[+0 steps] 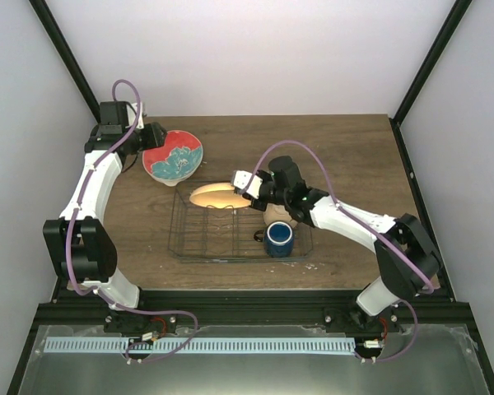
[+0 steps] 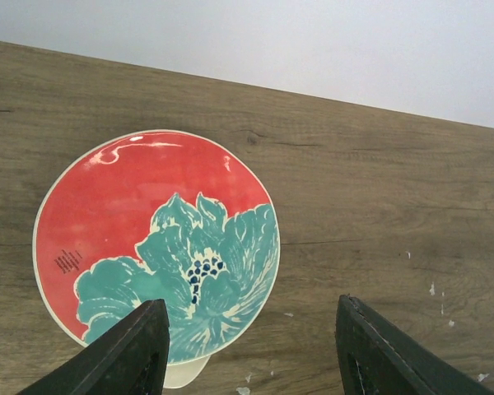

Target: Load the mixed dishes into the dish rack

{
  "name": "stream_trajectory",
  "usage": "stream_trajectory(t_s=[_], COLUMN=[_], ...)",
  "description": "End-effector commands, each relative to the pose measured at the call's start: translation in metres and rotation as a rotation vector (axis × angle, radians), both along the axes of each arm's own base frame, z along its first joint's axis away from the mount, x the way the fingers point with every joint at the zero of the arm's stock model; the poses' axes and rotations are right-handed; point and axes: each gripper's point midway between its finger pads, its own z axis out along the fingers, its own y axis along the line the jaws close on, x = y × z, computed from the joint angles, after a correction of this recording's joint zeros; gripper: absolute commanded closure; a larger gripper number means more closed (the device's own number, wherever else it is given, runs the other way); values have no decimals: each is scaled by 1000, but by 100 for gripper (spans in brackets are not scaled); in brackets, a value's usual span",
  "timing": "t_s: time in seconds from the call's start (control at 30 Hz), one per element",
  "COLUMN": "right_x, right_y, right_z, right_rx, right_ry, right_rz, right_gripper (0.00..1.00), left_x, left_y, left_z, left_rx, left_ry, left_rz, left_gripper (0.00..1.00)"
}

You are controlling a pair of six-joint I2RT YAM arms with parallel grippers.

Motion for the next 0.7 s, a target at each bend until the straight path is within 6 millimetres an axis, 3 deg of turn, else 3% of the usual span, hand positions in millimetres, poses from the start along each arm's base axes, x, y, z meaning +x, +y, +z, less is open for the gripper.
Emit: stream_trajectory(t_s=[0.0, 0.17, 0.33, 0.47, 0.67], right_x=[-6, -8, -10, -13, -20], right_y=[13, 21, 25, 26, 23], right_z=[-1, -8, -6, 3, 30], right_rx=[17, 5, 1, 2, 9], right_ry=[18, 33, 40, 46, 75], right_rz=[32, 38, 46, 41, 35], right_gripper=[89, 80, 62, 48, 24], left_x=[1, 3, 6, 8, 11], left_y=[1, 0, 0, 5, 19], left_z=[-11, -14, -14, -21, -48], left_rx=[15, 8, 7, 28, 59], left_ry=[24, 30, 34, 57, 142], left_rz=[-3, -8, -7, 16, 67], left_gripper=[43, 44, 44, 44, 44])
